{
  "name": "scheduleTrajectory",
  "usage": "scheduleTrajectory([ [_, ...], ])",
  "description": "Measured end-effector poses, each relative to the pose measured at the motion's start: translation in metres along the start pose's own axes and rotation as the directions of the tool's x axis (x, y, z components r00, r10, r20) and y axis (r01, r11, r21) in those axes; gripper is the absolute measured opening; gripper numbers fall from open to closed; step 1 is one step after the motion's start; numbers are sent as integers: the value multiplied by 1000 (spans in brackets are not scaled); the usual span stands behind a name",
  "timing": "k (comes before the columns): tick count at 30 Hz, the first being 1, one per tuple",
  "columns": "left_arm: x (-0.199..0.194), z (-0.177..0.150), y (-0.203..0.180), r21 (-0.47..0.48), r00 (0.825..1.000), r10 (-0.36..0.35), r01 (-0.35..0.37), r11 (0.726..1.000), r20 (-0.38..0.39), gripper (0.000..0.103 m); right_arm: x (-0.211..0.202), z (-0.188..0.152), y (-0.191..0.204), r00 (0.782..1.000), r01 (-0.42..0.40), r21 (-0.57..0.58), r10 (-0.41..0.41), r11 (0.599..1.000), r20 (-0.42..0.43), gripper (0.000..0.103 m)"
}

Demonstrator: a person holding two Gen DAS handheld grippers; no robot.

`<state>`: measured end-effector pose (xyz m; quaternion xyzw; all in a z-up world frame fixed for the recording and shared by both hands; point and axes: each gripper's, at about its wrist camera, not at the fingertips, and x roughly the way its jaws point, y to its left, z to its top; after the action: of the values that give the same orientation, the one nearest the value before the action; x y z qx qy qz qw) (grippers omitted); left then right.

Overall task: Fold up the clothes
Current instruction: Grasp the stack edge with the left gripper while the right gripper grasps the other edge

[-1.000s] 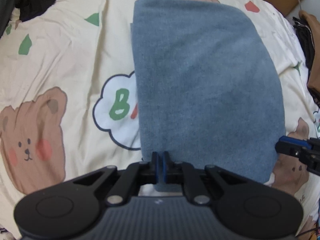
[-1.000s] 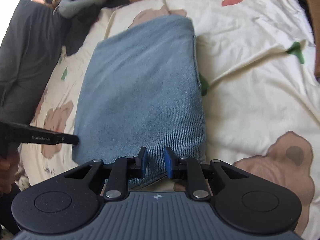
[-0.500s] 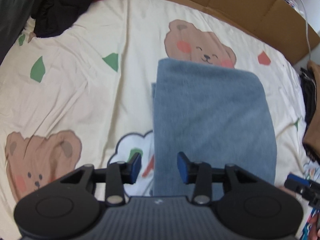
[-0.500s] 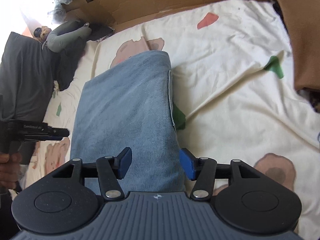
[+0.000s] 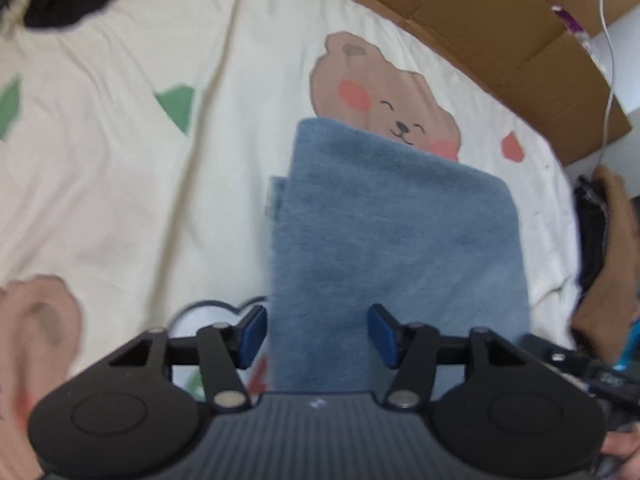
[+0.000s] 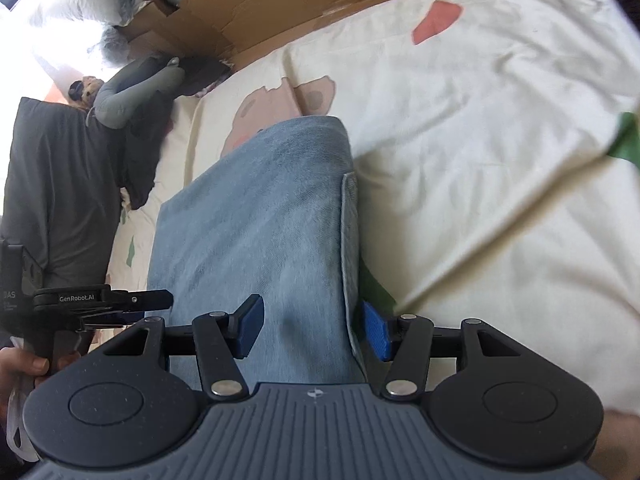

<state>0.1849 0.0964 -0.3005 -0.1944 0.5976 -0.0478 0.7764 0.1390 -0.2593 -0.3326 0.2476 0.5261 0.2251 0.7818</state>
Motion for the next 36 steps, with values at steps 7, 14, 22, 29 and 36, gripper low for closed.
scheduleTrajectory([
  [7, 19, 0, 3, -35, 998, -64, 64, 997, -10, 77, 24, 10, -3, 999, -44, 9, 44, 999, -19, 59],
  [14, 36, 4, 6, -47, 992, -127, 127, 991, -4, 75, 40, 4, -4, 997, -74, 14, 74, 997, -28, 52],
  [22, 34, 8, -10, -20, 995, -102, 102, 995, 1, 69, 22, 0, -2, 995, -96, 26, 95, 995, 29, 27],
  [29, 38, 2, -38, 22, 993, -120, 120, 993, 2, 66, -4, -3, -11, 996, -69, 67, 64, 995, 65, 25],
  [36, 45, -13, -72, 104, 985, -173, 174, 979, -25, 62, -32, -2, -39, 997, -8, 110, -1, 994, 75, 29],
])
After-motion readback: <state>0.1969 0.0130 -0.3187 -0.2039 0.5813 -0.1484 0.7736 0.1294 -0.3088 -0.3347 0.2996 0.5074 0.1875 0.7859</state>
